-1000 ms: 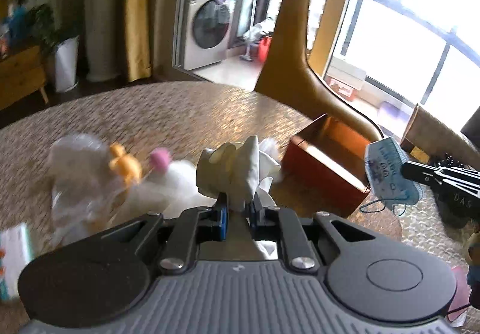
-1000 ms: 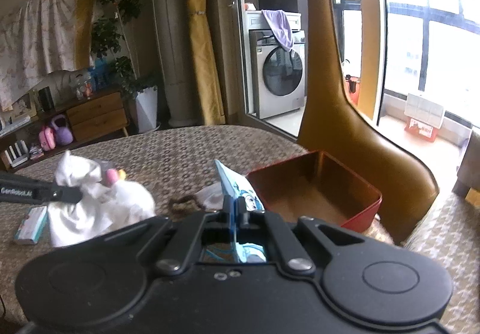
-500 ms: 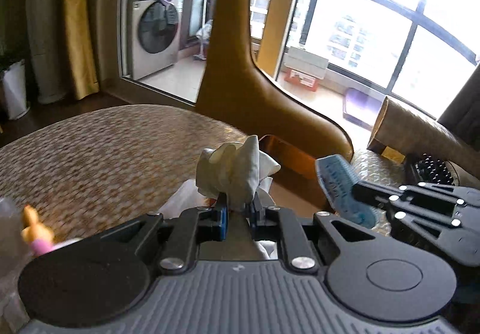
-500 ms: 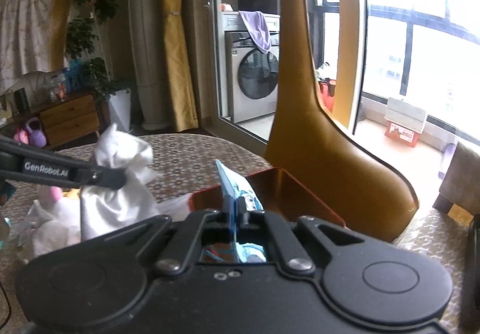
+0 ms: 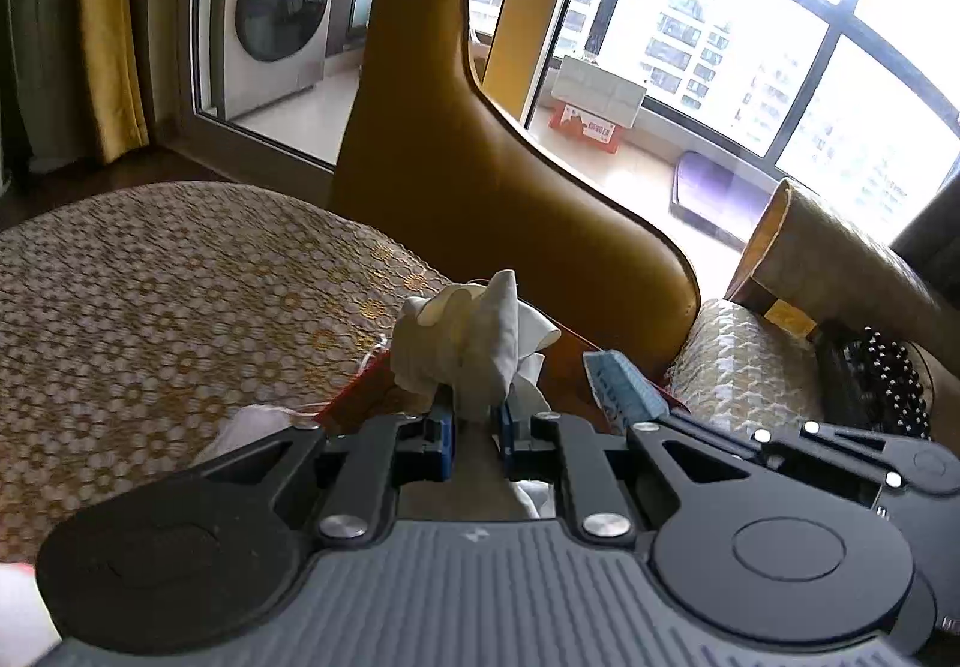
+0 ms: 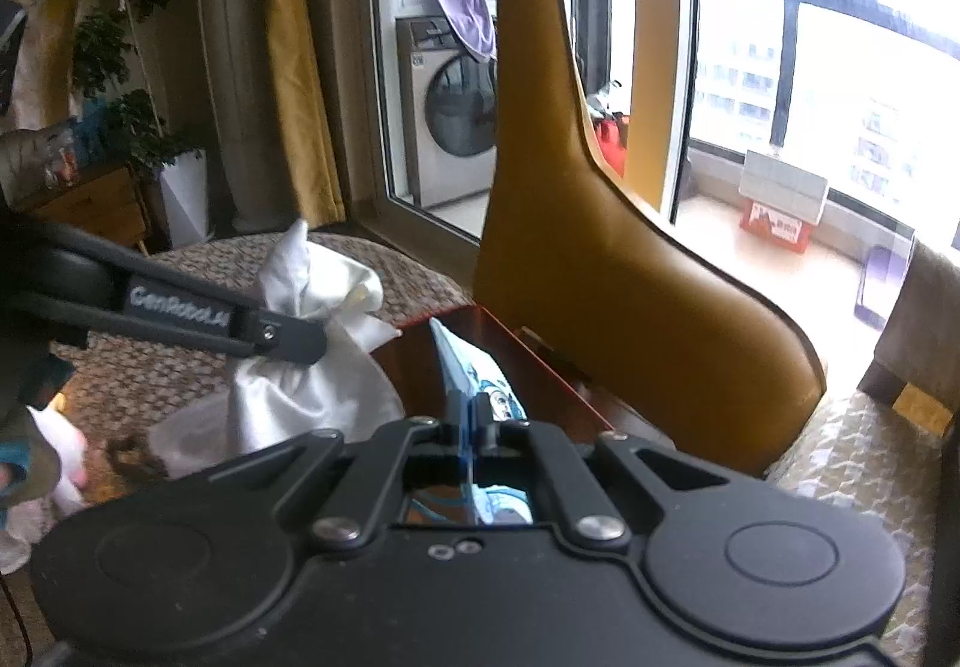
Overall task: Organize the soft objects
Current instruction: 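Lower the tissue and mask into the red box and open both tools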
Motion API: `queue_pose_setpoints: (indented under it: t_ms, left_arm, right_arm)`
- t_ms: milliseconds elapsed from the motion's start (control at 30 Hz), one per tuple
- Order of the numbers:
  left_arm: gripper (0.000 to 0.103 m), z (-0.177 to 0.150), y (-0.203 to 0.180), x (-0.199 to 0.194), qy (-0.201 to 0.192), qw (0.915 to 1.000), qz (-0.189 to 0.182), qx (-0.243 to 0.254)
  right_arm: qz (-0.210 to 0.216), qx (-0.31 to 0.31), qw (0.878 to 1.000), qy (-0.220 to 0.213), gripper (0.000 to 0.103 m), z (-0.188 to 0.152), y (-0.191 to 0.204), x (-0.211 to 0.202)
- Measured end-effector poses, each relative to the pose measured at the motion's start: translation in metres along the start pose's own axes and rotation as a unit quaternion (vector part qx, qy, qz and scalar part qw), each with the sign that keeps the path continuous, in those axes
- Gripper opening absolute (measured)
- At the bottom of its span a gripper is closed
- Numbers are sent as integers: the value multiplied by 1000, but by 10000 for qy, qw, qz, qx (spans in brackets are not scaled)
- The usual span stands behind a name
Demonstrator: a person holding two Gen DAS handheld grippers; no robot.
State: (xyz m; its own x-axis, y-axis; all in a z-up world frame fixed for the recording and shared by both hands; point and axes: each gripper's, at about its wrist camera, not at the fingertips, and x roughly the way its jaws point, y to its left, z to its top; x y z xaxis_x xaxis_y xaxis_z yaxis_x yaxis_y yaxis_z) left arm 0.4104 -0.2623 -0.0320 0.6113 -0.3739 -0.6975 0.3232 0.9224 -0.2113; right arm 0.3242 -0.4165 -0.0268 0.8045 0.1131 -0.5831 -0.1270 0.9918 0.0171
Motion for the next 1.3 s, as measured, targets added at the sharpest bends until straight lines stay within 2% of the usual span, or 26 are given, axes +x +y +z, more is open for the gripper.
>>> queue_pose_setpoints:
  t_ms: [167,333,567,767,900,1000,1033,1100,1133,1300]
  left_arm:
    - [14,6,-2,39,140,9998,-101,-74]
    - [14,2,-5,74,405,9992,-11,1]
    - [14,-6,-8,99,677,9975,110,194]
    - [14,-10,-11,109,895,9952,231,329]
    - [15,-13,-13,112,1008,9938,192,419]
    - [24,-15,-14,112,1031,9932,259,466]
    - [31,-16,-16,109,1034,9931,286,465]
    - [50,-16,-16,106,1006,9933,333,459]
    - [64,-16,-16,105,984,9935,356,446]
    - [65,-15,-16,93,837,9951,369,364]
  right_arm:
    - [-47,-18,9998,181,1,-5,-6,21]
    - [-24,-22,9992,398,1,-9,-8,38]
    - [102,-59,9978,659,1,-16,-6,53]
    - [172,16,9961,861,10,-17,-8,60]
    - [207,-48,9962,839,17,-17,-10,58]
    - [260,-30,9964,804,20,-17,-13,53]
    - [291,-32,9965,789,22,-17,-14,51]
    - [309,-37,9965,772,30,-16,-16,49]
    - [334,-42,9965,764,31,-16,-16,48]
    - [339,-51,9968,724,34,-16,-17,36]
